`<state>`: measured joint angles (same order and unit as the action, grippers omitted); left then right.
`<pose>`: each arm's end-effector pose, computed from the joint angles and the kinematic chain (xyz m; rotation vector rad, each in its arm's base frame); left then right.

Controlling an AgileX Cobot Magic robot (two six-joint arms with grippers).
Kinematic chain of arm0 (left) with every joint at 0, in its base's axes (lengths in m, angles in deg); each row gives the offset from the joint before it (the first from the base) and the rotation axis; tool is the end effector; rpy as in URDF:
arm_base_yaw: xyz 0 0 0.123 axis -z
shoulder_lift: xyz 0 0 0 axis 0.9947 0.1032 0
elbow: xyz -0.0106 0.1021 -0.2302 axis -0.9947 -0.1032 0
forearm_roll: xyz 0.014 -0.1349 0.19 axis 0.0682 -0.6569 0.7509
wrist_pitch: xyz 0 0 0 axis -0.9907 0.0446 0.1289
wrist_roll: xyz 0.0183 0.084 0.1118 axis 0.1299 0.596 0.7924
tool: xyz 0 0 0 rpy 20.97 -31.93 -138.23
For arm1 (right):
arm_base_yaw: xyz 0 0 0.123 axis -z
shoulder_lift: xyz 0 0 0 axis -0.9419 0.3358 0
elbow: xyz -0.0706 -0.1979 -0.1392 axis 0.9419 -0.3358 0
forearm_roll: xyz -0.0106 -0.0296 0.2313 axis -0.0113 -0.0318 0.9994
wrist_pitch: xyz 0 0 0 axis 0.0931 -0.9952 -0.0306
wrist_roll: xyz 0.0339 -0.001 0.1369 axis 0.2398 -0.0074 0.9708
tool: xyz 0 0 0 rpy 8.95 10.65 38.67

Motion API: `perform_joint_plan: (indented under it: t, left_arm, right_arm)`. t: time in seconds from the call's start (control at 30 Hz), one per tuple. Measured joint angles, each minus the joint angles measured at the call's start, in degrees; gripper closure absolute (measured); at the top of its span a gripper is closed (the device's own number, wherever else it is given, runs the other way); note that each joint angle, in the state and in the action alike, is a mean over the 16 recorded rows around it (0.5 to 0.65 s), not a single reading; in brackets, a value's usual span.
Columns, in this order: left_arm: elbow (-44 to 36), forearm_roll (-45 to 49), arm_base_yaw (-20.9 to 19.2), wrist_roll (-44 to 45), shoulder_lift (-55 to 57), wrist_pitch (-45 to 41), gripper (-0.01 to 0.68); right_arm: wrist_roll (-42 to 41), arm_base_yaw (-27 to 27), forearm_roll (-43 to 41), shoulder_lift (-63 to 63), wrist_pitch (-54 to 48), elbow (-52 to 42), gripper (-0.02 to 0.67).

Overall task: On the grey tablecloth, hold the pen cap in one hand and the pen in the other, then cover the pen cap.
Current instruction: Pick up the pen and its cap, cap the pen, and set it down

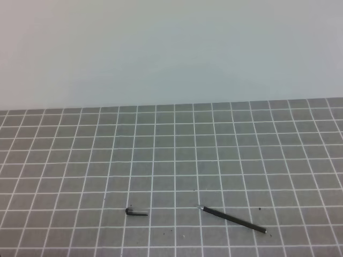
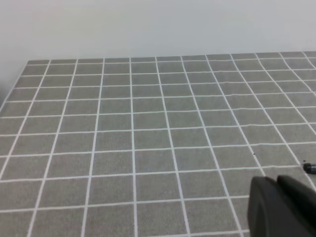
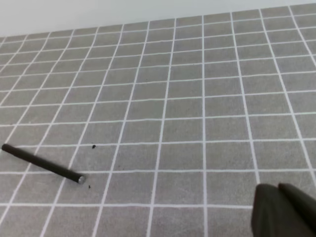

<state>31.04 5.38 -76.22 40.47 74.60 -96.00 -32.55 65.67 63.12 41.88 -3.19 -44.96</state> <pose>0.1156 -0.0206 0.1731 0.0336 1.8037 -0.2162 0.1171 0.0083 0.1727 -0.0992 1.7892 0.0234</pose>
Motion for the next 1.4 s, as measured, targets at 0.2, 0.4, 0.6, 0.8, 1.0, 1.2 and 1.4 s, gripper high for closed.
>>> perform_joint_plan:
  t: [0.2,0.4,0.6,0.8,1.0,1.2,1.4]
  left_arm:
    - [0.0,0.0,0.0,0.0,0.0,0.0,0.676]
    - [0.0,0.0,0.0,-0.1,0.0,0.0,0.676]
    - [0.0,0.3,0.0,-0.1,0.0,0.0,0.676]
    - [0.0,0.9,0.0,-0.1,0.0,0.0,0.676]
    - [0.0,1.4,0.0,-0.1,0.0,0.0,0.676]
    - [0.0,2.1,0.0,0.2,0.0,0.0,0.676]
    - [0.0,2.8,0.0,0.5,0.0,0.0,0.676]
  right_arm:
    - [0.0,0.0,0.0,0.1,0.0,0.1,0.652]
    - [0.1,0.0,0.0,0.0,0.0,-0.1,0.651]
    - [0.2,0.0,0.0,0.1,-0.1,0.1,0.652]
    - [0.2,0.0,0.0,0.2,-0.1,0.3,0.652]
    - [0.1,0.0,0.0,0.2,0.0,0.0,0.652]
    - [0.1,0.0,0.0,0.3,0.0,-0.1,0.651]
    - [0.2,0.0,0.1,0.3,-0.1,-0.4,0.652]
